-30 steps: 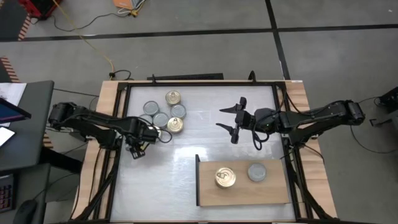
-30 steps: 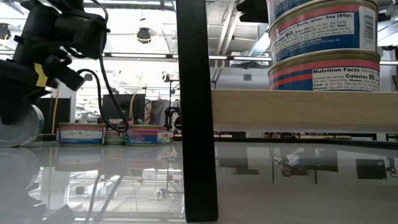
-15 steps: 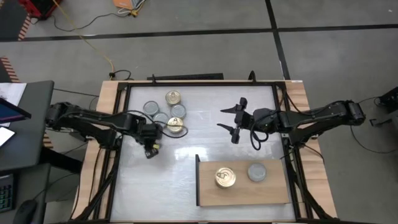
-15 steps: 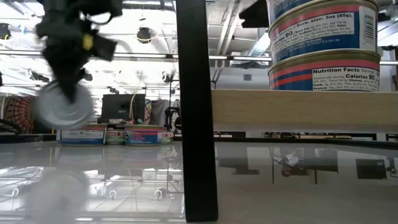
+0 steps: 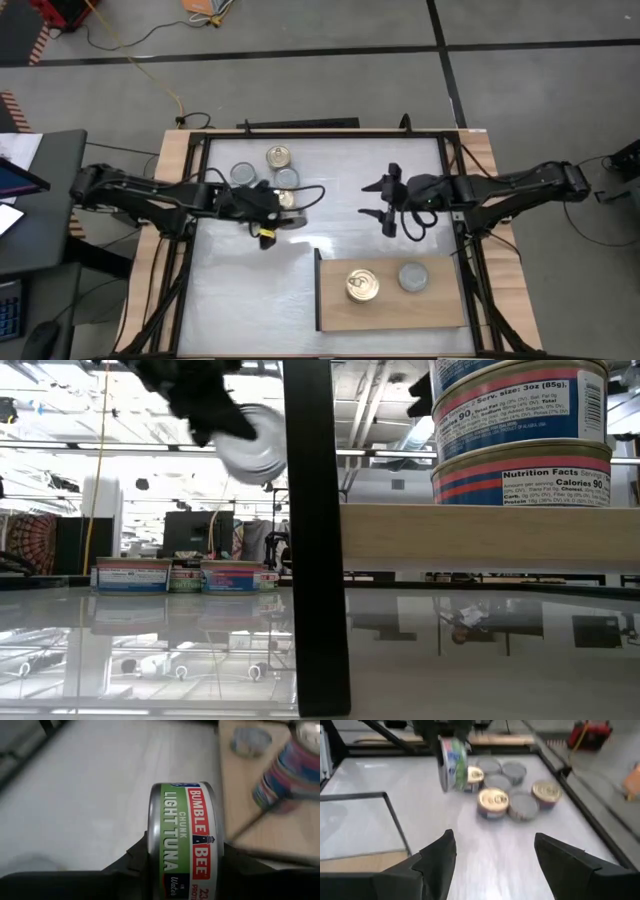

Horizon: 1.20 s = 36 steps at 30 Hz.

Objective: Stack canned seafood by type on shelf
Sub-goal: Stack the green tuna can on top of the green tuna can on the shelf

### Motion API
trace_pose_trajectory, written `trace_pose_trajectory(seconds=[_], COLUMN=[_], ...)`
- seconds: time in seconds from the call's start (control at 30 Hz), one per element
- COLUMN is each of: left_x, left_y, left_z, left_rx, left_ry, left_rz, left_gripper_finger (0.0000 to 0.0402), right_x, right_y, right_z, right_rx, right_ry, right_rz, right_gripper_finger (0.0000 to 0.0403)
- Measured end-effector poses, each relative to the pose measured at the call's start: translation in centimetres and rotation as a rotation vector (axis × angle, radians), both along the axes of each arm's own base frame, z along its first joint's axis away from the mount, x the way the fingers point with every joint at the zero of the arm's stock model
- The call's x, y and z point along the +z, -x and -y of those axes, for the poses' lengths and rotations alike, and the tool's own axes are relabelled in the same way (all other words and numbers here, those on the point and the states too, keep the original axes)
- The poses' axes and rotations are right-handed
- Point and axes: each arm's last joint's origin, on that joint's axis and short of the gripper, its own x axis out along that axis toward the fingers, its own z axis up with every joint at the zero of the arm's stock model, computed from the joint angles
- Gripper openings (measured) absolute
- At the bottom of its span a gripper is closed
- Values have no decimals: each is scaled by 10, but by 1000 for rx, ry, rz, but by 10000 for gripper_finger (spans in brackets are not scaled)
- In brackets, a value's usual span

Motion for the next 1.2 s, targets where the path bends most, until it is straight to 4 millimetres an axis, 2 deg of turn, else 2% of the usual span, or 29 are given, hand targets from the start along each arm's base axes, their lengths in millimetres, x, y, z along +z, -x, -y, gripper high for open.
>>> trace_pose_trajectory(seconds=[0.13,0.33,0.57,0.8,1.03,1.2], left_x=[8,7,0,-2,2,5], left_y=[-16,-45,-65,-73,-73,-72], left_z=[-10,-21,-26,-25,-20,-18], left_rx=[4,-85,-114,-141,-152,-161], left_ry=[-62,-17,-53,-75,-114,-136], left_rz=[152,345,460,536,576,605], left_gripper_finger=[126,128,130,127,127,127], right_x=[8,16,19,12,12,10], right_y=[4,3,-3,-20,-28,-35], right_z=[-1,-5,-4,-4,0,3], right_rx=[-26,53,82,120,97,156], right_ry=[-69,-140,-74,23,6,-35], right_rz=[-65,-44,4,9,50,67], right_gripper_finger=[295,295,295,304,331,338])
